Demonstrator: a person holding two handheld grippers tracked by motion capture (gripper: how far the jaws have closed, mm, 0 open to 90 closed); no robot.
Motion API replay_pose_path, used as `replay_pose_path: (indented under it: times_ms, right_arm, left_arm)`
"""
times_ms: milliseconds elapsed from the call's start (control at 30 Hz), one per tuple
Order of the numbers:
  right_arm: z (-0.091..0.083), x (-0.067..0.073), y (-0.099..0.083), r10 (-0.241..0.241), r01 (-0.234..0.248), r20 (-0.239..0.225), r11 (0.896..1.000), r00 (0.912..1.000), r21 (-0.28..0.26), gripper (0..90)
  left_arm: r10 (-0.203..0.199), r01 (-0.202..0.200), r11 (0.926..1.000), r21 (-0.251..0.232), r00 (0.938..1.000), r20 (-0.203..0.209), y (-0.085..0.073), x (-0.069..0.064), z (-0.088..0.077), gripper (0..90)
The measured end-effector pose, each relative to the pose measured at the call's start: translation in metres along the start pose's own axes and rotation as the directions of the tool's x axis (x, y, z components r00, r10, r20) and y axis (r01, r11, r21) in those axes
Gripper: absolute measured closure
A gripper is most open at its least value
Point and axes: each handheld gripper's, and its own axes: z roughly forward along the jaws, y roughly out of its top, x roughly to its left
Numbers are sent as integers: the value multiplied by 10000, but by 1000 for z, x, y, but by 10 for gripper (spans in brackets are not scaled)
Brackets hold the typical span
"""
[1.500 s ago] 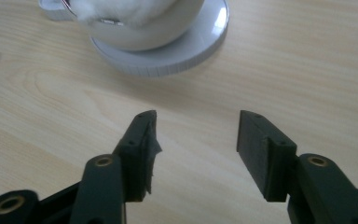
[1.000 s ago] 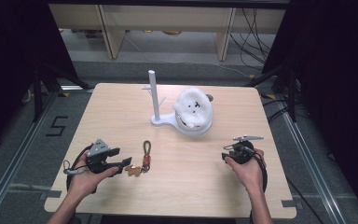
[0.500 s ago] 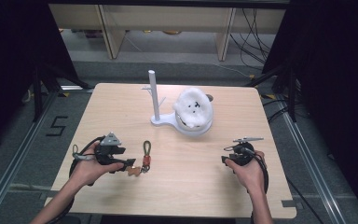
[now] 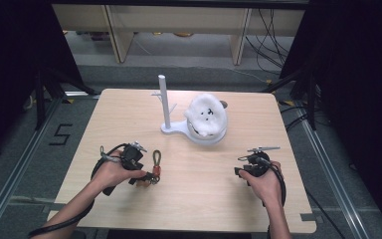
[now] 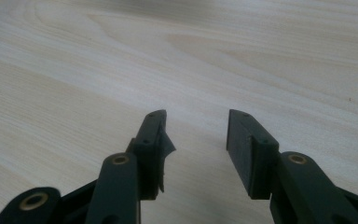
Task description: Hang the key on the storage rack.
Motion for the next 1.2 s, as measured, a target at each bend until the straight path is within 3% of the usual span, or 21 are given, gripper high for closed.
replay_pose_path:
  times_ms: [33,200,233,267,400,433,500,567,667,767,867,967,1067,1200]
  right_arm:
    - [0,1,0,24,-24,35,10000,10000,-21,584]
    - [2,0,-1,-41,43,104,9998,9999,-188,584]
    - [2,1,-1,-3,3,-6,9998,10000,-186,585]
    - [2,1,-1,-25,27,107,9998,9999,-195,585]
    - [2,0,-1,-148,147,218,9999,9997,48,585]
    - [2,2,-1,11,-11,-14,10000,10000,17,586]
    - [2,2,-1,-45,45,-8,10000,10000,12,588]
    - [2,2,-1,-18,18,4,10000,10000,8,589]
    - [2,1,-1,-140,139,259,9999,9996,30,589]
    - [3,3,-2,297,-298,-36,9993,9996,-208,589]
    - [1,2,-1,162,-162,-29,9999,9999,-8,591]
    - [3,1,-2,114,-114,-2,9996,9999,-276,591]
    - [2,2,-1,145,-145,-11,9998,9999,-103,592]
    - [4,2,-2,127,-127,-16,9996,9999,-265,592]
  left_arm:
    - [-336,336,9994,62,9994,2,1,-1,2,375]
    - [-707,714,9972,211,9970,-320,9,0,5,362]
    - [-871,878,9958,245,9958,-289,13,0,7,360]
    - [-1294,1302,9911,261,9911,-306,14,-2,8,358]
    - [-1407,1423,9891,383,9892,-404,18,-2,13,350]
    - [-1548,1565,9867,430,9871,-396,20,-3,16,347]
    - [-1674,1694,9843,488,9850,-428,22,-4,20,344]
    - [-1583,1611,9853,569,9861,-509,25,-5,21,341]
    - [-1742,1774,9825,560,9830,-579,27,-7,22,336]
    - [-1826,1861,9809,572,9813,-616,31,-9,23,334]
    - [-1799,1845,9802,717,9815,-657,34,-10,25,332]
    - [-1840,1889,9792,744,9806,-671,36,-12,27,332]
    - [-1690,1759,9807,853,9821,-827,38,-14,29,337]
    - [-1614,1709,9802,1002,9822,-963,38,-16,31,355]
